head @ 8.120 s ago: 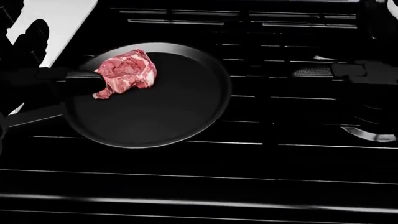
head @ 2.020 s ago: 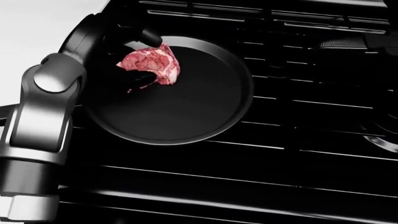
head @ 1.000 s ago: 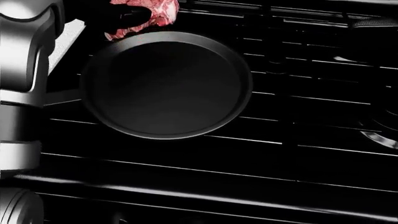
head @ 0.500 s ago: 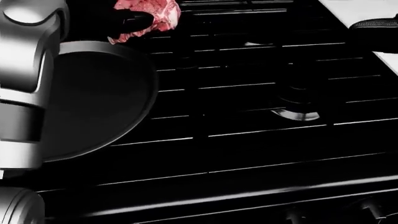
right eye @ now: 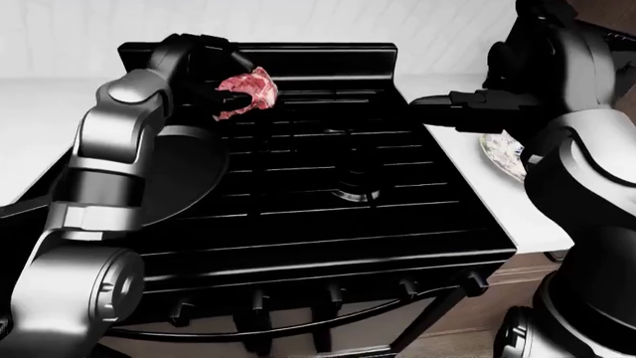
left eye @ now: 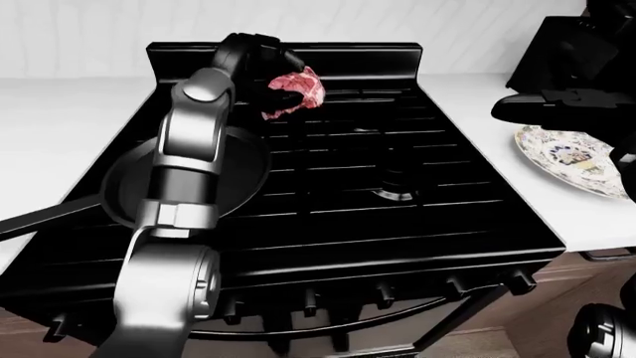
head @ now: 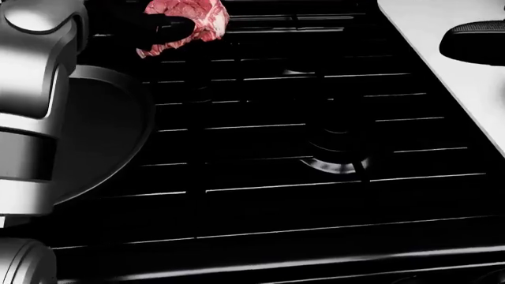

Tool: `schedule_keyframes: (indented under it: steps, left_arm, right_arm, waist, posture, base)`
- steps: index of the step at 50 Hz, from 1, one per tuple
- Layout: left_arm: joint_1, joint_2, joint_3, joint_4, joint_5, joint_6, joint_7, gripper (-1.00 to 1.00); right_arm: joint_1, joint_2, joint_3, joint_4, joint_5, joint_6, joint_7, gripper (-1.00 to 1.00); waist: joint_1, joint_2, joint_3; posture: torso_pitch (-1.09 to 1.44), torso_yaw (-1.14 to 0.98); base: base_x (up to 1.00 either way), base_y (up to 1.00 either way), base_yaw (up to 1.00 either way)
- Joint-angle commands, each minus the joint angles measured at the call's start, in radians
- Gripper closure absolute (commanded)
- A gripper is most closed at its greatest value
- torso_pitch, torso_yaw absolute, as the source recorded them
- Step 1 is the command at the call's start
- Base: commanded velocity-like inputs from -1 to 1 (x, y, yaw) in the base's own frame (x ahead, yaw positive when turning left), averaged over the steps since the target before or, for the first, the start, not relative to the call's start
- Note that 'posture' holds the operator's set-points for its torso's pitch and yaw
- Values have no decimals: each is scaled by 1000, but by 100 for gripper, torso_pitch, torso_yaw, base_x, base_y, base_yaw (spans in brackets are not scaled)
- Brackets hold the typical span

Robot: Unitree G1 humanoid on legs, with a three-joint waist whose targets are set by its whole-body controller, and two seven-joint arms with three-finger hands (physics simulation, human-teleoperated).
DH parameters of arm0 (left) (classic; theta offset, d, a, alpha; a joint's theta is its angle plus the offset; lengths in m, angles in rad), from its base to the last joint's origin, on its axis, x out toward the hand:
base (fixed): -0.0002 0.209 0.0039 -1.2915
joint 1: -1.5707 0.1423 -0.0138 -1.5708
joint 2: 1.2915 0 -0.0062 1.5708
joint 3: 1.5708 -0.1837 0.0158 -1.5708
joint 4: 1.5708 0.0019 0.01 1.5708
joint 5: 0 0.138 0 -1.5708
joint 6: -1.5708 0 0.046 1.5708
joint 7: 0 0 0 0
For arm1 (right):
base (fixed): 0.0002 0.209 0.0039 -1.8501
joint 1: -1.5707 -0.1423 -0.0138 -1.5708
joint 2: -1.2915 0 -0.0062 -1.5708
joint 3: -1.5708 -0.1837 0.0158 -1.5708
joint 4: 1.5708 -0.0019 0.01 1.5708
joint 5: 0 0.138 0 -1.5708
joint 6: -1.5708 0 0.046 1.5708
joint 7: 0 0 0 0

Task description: Pick the steak from the pan and place it on the plate.

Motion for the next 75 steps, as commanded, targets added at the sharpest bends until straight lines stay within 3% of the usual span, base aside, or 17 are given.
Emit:
schedule_keyframes:
  steps: [1, 6, 7, 15, 20, 21, 32, 35, 36, 38, 44, 48, 59, 63, 64, 71, 75]
  left_arm:
    - [-46, 15, 14, -45, 0, -36, 12, 32]
    - [-50, 10, 13, -41, 0, -37, 13, 33]
    - [-46, 8, 11, -49, 1, -33, 12, 34]
    - [-44, 9, 13, -47, 1, -37, 11, 33]
    - [-38, 13, 14, -52, 2, -38, 9, 33]
    - [-38, 12, 15, -50, 1, -39, 10, 33]
    - [-41, 10, 12, -50, 3, -39, 11, 31]
    - [-40, 12, 14, -50, 3, -38, 11, 31]
    - [-41, 12, 14, -51, 3, -37, 10, 32]
    - [-43, 13, 15, -48, 3, -38, 11, 32]
    - [-40, 8, 12, -55, 3, -33, 11, 32]
    - [-44, 4, 12, -45, 2, -39, 15, 33]
    - [-24, 5, 13, -73, 3, -26, 10, 33]
    - [-27, 4, 11, -74, 3, -24, 9, 33]
    - [-25, 4, 10, -70, 5, -29, 10, 33]
    - [-19, 6, 10, -77, 6, -30, 4, 33]
    - [-33, 7, 12, -70, 6, -26, 3, 34]
  right_arm:
    - [-23, -11, -8, -17, -1, -30, 2, -100]
    - [-26, -14, -12, -14, 0, -28, 3, -100]
    - [-26, -14, -11, -14, 0, -30, 3, -100]
    - [-23, -14, -10, -16, 2, -32, 0, -100]
    - [-23, -10, -7, -19, 2, -30, -2, -100]
    - [-23, -10, -6, -19, 2, -30, -2, -100]
    - [-26, -13, -10, -16, 3, -29, 2, -100]
    - [-20, -11, -8, -19, 3, -32, 2, -100]
    - [-21, -10, -6, -18, 2, -32, 1, -100]
    - [-24, -11, -7, -19, 4, -29, 1, -100]
    - [-26, -12, -9, -16, 5, -29, 2, -100]
    - [-23, -11, -7, -15, 2, -34, 4, -100]
    - [-16, 1, -1, -26, -3, -30, 6, -100]
    - [-21, 0, -3, -26, -2, -26, 6, -100]
    - [-16, 0, -2, -25, -6, -31, 10, -100]
    - [-17, 3, -2, -30, -7, -27, 9, -100]
    - [-23, 3, -5, -32, -3, -19, 5, -100]
  waist:
    - [5, -7, -30]
    - [2, 81, -45]
    - [7, 49, -39]
    - [-3, 22, -37]
    - [7, -97, -48]
    - [1, -57, -36]
    - [6, 19, -28]
    - [1, 95, -48]
    - [8, 48, -34]
    - [2, 65, -45]
    - [-2, 15, -35]
    - [7, -82, -45]
    - [6, 7, -26]
    - [0, 83, -39]
    - [7, 49, -35]
    - [-3, 28, -40]
    - [5, -42, -37]
  posture:
    - [0, 0]
    - [0, 0]
    - [0, 0]
    - [0, 0]
    - [0, 0]
    - [0, 0]
    - [0, 0]
    - [0, 0]
    - [0, 0]
    - [0, 0]
    - [0, 0]
    - [0, 0]
    - [0, 0]
    - [0, 0]
    - [0, 0]
    - [0, 0]
    - [0, 0]
  base:
    - [0, -12, 0]
    - [0, -12, 0]
    - [0, -12, 0]
    - [0, -13, 0]
    - [0, -13, 0]
    - [0, -12, 0]
    - [0, -12, 0]
    - [0, -13, 0]
    - [0, -12, 0]
    - [0, -12, 0]
    - [0, -12, 0]
    - [0, -12, 0]
    - [0, -12, 0]
    - [0, -12, 0]
    - [0, -12, 0]
    - [0, -12, 0]
    - [0, -12, 0]
